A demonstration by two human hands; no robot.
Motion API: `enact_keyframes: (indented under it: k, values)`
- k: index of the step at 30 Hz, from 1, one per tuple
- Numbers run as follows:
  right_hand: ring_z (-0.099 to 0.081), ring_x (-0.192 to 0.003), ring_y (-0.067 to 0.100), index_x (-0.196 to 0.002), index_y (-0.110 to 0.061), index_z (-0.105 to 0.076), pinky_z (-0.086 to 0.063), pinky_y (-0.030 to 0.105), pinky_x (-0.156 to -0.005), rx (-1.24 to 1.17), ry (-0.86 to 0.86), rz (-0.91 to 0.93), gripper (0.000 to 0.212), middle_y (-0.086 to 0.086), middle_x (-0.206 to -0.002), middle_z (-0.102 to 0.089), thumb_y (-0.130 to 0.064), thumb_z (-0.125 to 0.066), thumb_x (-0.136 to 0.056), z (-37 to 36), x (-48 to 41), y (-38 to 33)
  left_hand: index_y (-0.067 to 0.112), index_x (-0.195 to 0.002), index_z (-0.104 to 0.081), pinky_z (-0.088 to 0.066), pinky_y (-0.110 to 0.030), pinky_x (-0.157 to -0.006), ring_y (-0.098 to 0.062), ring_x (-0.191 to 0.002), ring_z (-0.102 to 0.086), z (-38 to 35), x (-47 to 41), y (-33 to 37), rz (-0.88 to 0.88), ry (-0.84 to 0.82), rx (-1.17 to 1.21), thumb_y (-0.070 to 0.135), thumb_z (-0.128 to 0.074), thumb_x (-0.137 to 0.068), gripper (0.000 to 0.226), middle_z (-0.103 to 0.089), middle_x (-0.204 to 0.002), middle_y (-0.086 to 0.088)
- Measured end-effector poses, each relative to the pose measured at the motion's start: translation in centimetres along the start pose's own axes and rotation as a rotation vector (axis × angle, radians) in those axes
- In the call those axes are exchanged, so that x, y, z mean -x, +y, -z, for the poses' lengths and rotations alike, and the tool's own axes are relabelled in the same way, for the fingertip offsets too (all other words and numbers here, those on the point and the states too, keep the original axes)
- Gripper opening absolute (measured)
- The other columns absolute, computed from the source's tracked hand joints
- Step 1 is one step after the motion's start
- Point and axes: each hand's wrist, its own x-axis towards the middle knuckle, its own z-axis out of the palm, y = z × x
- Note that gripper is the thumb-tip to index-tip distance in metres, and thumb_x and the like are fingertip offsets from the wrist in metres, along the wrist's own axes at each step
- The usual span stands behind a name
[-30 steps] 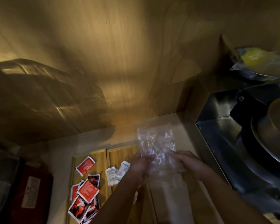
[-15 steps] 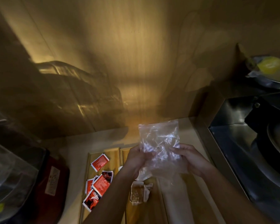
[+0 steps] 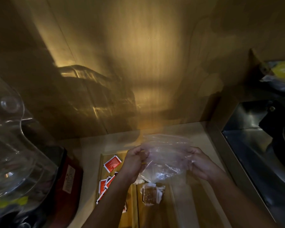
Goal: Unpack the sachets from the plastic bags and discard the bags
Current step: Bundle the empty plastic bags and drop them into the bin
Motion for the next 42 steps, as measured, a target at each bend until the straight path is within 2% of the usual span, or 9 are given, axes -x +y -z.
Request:
enact_keyframes:
  k: [3, 9, 13, 17, 21, 26, 29, 34, 42]
  values:
    - [-0.066, -0.053, 0.024, -0.090, 0.012, -0.064, -0.055, 0.025, -0.042, -0.063, 0.007, -0.023, 0.034, 0.016, -0.068, -0.070, 0.026, -0.040, -0.072, -0.7, 0.2, -0.3, 0.004, -0.084, -0.072, -0.053, -0.026, -0.060, -0.018, -0.069, -0.067, 0.4, 0.1, 0.0, -0.018, 0.005, 0.036, -0.013, -0.043, -0.084, 0.033, -0.075, -0.073, -0.004]
    - [-0.049, -0.039, 0.016, -0.036, -0.011, -0.054, -0.032, 0.016, -0.036, 0.056, 0.154, 0.003, 0.050, 0.003, -0.045, -0.058, 0.023, -0.033, -0.065, -1.4, -0.3, 0.3, 0.016, -0.040, -0.050, -0.042, -0.015, -0.036, -0.015, -0.051, -0.054, 0.8, 0.9, 0.2, 0.035, 0.036, 0.082, -0.014, -0.033, -0.081, 0.054, -0.057, -0.054, -0.003]
    - [-0.036, -0.052, 0.020, -0.036, -0.013, -0.057, -0.023, 0.027, -0.052, 0.280, 0.193, 0.024, 0.047, 0.009, -0.053, -0.043, 0.018, -0.039, -0.066, -2.0, -0.3, 0.0, 0.015, -0.104, -0.064, -0.059, -0.042, -0.062, -0.036, -0.092, -0.065, 1.9, 1.0, 0.0, 0.188, -0.025, 0.228, 0.024, -0.038, -0.097, 0.029, -0.066, -0.108, -0.016]
    - [-0.038, -0.051, 0.018, -0.038, -0.013, -0.060, -0.025, 0.026, -0.050, 0.446, 0.202, 0.053, 0.048, 0.013, -0.057, -0.046, 0.019, -0.040, -0.068, -2.8, 0.0, -0.3, 0.020, -0.121, -0.056, -0.057, -0.053, -0.077, -0.040, -0.104, -0.065, 3.0, 1.2, -0.7, 0.481, -0.232, 0.191, 0.068, -0.035, -0.084, 0.065, -0.063, -0.123, -0.020]
    - [-0.053, -0.055, 0.010, -0.040, -0.013, -0.060, -0.040, 0.024, -0.059, 0.526, 0.158, 0.096, 0.048, -0.005, -0.047, -0.057, 0.019, -0.039, -0.069, -3.7, 0.4, -0.8, 0.012, -0.121, -0.057, -0.058, -0.046, -0.077, -0.034, -0.098, -0.067, 3.1, 1.9, -0.6, 0.554, -0.401, 0.085, 0.043, -0.064, -0.075, 0.056, -0.068, -0.113, -0.016]
    - [-0.062, -0.078, 0.023, -0.079, -0.004, -0.071, -0.050, 0.029, -0.069, 0.388, 0.215, 0.087, 0.033, 0.014, -0.089, -0.068, 0.012, -0.042, -0.080, -5.2, 0.7, -1.2, 0.000, -0.120, -0.054, -0.060, -0.032, -0.062, -0.028, -0.087, -0.069, 3.6, 1.8, -0.8, 0.460, -0.324, 0.085, 0.003, -0.066, -0.078, 0.043, -0.070, -0.104, -0.018]
    - [-0.063, -0.090, 0.030, -0.118, -0.017, -0.059, -0.049, 0.032, -0.066, 0.132, 0.175, 0.020, 0.032, 0.013, -0.108, -0.067, -0.012, -0.047, -0.089, -5.8, 0.8, -1.1, -0.002, -0.111, -0.059, -0.060, -0.033, -0.063, -0.029, -0.086, -0.066, 3.8, 1.6, -0.9, 0.316, -0.175, 0.033, -0.006, -0.067, -0.076, 0.036, -0.066, -0.109, -0.025]
    - [-0.062, -0.111, 0.026, -0.123, -0.023, -0.055, -0.053, 0.046, -0.086, 0.035, -0.080, -0.092, 0.058, 0.004, -0.119, -0.067, -0.059, -0.055, -0.077, -6.5, 1.3, 0.0, 0.002, -0.107, -0.065, -0.055, -0.047, -0.080, -0.036, -0.089, -0.064, 4.5, 2.1, -0.7, 0.125, -0.087, -0.026, -0.002, -0.069, -0.073, 0.035, -0.068, -0.106, -0.025]
    - [-0.067, -0.096, 0.036, -0.113, -0.008, -0.059, -0.055, 0.047, -0.081, 0.116, 0.002, 0.053, 0.049, 0.017, -0.109, -0.069, -0.010, -0.074, -0.067, -8.2, 2.2, 2.8, 0.005, -0.110, -0.064, -0.055, -0.049, -0.088, -0.036, -0.098, -0.068, 6.0, 3.8, -1.9, 0.115, -0.026, 0.042, 0.002, -0.071, -0.074, 0.037, -0.072, -0.106, -0.018]
